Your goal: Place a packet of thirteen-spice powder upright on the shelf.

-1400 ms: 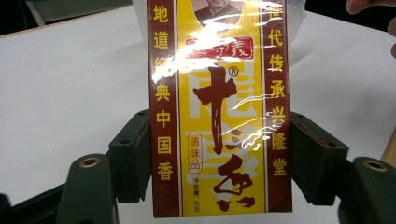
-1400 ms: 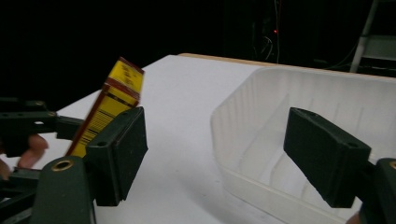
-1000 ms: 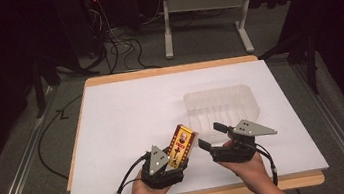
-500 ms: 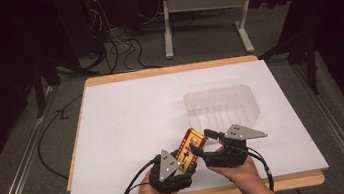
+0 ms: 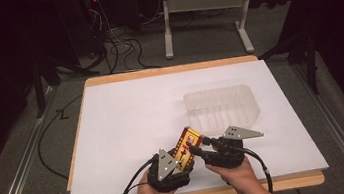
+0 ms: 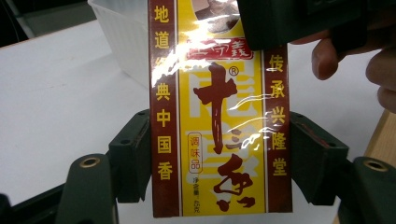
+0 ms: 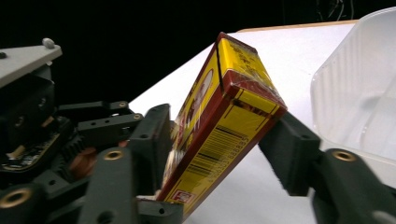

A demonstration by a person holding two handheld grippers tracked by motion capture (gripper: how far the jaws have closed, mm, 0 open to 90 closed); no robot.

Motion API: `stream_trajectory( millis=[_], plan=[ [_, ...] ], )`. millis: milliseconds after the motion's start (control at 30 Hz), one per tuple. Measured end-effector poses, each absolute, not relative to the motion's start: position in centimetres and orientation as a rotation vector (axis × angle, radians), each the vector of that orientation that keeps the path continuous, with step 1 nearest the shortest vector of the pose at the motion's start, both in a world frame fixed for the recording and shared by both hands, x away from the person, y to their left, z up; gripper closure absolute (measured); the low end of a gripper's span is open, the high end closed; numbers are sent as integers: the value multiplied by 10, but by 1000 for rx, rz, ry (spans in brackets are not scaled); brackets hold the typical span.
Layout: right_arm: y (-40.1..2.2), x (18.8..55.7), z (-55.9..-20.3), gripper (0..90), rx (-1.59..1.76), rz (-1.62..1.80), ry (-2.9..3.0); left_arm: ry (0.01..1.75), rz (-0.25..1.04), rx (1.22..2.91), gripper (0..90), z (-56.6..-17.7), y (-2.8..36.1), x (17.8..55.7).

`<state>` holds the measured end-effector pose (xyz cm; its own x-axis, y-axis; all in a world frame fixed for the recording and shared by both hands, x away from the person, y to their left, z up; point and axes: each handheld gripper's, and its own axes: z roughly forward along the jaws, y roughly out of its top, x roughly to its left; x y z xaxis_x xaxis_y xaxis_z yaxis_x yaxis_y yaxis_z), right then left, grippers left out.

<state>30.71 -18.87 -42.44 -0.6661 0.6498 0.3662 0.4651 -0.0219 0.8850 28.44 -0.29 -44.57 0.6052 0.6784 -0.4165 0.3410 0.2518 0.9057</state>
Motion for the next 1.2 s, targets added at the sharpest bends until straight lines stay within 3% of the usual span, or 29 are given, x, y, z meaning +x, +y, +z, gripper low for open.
stream_trajectory(
  millis=[133, 567, 767, 1200],
  plan=[
    [-190, 306, -424, 585, 1197, 1793, 2076, 963, 261, 1353, 322, -447, -2, 285],
    [-185, 298, -419, 677, 1109, 1750, 2087, 984, 231, 1387, 308, -454, -2, 288],
    [-188, 296, -416, 683, 1089, 1705, 2050, 992, 225, 1386, 255, -454, -2, 290],
    [-207, 295, -412, 683, 1070, 1630, 2004, 1037, 237, 1307, 264, -440, 23, 304]
  ],
)
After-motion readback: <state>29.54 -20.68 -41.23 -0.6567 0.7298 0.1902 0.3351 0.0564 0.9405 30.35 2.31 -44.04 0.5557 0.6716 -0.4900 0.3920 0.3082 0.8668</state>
